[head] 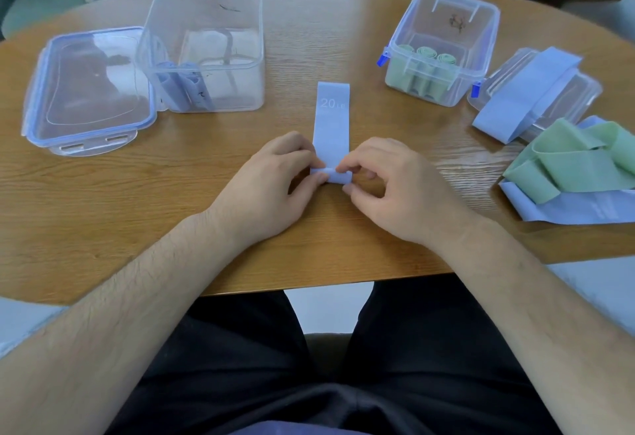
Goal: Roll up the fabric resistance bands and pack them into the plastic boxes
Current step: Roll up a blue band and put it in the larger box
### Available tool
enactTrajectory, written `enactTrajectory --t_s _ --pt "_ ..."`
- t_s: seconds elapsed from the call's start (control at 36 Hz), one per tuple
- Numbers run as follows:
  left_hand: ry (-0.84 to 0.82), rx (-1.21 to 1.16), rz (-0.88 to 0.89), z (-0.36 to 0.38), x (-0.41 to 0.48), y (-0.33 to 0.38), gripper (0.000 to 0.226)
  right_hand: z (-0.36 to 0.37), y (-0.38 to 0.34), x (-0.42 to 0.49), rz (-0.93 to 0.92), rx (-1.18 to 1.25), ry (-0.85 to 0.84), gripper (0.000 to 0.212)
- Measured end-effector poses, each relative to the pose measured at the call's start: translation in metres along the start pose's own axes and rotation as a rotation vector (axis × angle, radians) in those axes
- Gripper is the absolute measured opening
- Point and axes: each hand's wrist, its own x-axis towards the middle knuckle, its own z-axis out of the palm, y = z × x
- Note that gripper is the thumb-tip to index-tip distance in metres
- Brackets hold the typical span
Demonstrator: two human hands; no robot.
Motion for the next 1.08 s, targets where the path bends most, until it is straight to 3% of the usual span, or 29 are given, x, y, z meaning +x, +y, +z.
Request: enactTrajectory --t_s 0.44,0.69,0.83,0.94,1.08 --pt "0.024 -0.011 0.008 0.003 0.011 -0.006 0.018 0.004 0.011 0.008 0.087 0.088 0.027 0.022" --pt "-0.01 -0.083 -0.043 0.003 0.019 -0.013 0.033 0.007 0.021 0.013 0.159 0.104 0.051 0.017" --pt "0.025 -0.066 -0.041 0.006 0.022 -0.017 0.019 0.011 0.023 0.014 0.182 0.136 0.081 0.019" --pt "0.035 -0.054 -0.069 0.008 0.028 -0.019 0.021 0.008 0.022 0.012 0.144 0.153 0.09 0.028" --pt "0.048 -0.034 -0.079 0.011 0.035 -0.022 0.025 0.008 0.027 0.02 0.165 0.167 0.092 0.021"
